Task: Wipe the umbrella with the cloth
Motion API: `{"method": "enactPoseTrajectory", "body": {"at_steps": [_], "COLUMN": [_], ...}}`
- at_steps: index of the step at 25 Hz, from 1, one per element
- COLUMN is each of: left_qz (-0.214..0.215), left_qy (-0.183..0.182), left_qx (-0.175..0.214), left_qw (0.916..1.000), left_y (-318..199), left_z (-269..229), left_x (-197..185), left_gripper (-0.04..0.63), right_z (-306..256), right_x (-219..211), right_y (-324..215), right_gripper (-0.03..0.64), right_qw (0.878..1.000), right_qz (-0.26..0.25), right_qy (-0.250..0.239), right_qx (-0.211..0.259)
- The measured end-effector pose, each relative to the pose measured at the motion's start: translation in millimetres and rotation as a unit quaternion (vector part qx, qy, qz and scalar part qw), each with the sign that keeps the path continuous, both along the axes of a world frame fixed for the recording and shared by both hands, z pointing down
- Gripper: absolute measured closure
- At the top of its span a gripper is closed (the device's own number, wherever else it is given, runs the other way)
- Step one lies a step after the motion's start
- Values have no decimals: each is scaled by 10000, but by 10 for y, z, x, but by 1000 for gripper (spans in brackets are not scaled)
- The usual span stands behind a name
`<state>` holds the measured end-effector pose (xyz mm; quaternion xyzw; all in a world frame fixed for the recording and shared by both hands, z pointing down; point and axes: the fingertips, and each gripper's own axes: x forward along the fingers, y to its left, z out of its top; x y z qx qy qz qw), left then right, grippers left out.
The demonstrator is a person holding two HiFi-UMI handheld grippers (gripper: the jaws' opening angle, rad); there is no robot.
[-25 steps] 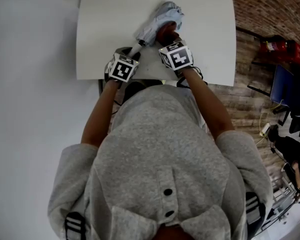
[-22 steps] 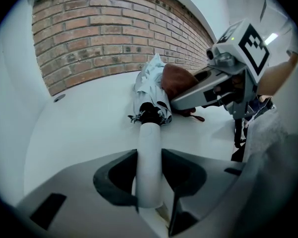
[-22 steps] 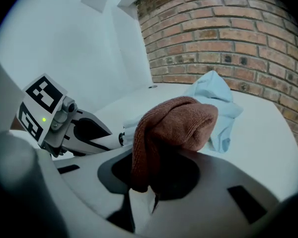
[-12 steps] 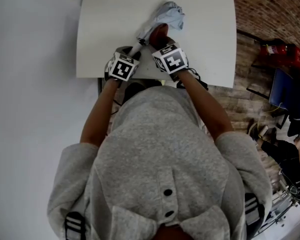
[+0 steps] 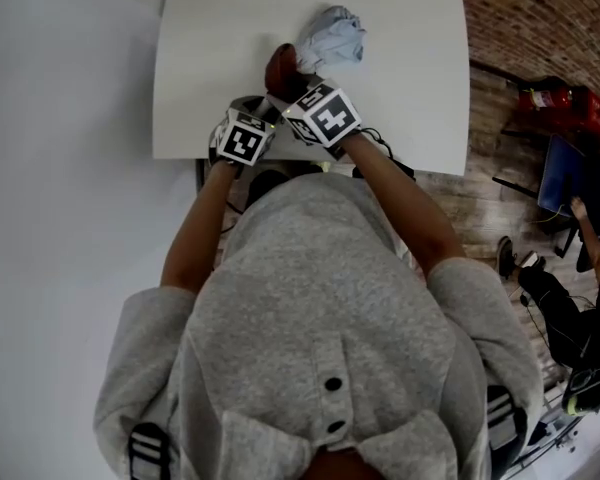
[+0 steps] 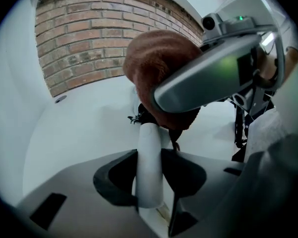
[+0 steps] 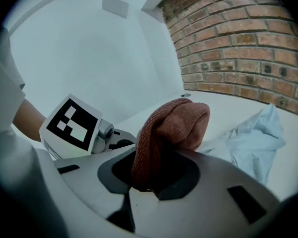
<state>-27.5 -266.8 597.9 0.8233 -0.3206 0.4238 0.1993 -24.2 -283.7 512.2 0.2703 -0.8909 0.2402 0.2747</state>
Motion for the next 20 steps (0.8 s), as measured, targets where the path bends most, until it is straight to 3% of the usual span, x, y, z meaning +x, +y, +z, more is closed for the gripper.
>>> {"method": "enactPoseTrajectory", "body": {"at_steps": [4, 8, 20], "left_qz": [-9, 23, 51], "left_qy": [79, 54, 70], "left_qx": [16, -5, -63], "left_qw": [10000, 10000, 9999], "left_y": [10, 19, 24], "left_z": [-12, -17, -39], "left_x": [27, 24, 31], "left_gripper": [440, 440, 440], "right_z": [-55, 64, -18], "right_x": [-125, 72, 865], "right_y": [1, -166, -831], "right_gripper": [524, 523, 522], "right_qw": [9979, 9968, 9975], "right_qz": [-480, -529, 60], "right_qy": [-360, -116, 687], "right_qx": [-260, -594, -139]}}
